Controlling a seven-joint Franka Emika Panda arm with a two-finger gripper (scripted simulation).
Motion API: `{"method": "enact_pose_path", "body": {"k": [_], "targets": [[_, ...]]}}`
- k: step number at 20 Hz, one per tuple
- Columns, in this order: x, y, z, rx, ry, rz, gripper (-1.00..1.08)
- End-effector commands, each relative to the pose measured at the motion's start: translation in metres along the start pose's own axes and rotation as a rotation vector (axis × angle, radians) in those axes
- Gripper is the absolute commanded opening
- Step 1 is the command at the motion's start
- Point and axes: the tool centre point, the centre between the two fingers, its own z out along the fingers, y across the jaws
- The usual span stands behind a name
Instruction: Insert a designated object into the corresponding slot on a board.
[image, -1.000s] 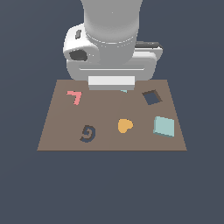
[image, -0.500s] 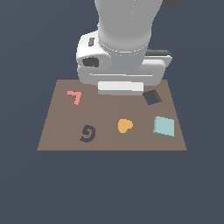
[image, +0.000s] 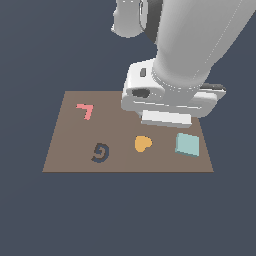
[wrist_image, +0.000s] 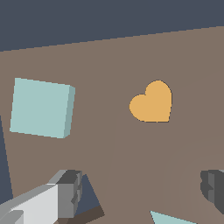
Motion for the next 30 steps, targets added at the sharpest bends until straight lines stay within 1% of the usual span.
{"method": "enact_pose_path", "body": {"k": [1,7,13,20,26,30], "targets": [[0.007,-0.020,0.010,0.002,0.007,0.027,1.00],[0.026,-0.063,0.030,0.004,0.024,0.083,1.00],[0.040,-0.088,0.041,0.006,0.034,0.118,1.00],[0.049,-0.099,0.047,0.006,0.039,0.136,1.00],[0.049,-0.100,0.049,0.006,0.039,0.136,1.00],[0.050,-0.100,0.060,0.006,0.039,0.137,1.00]]}}
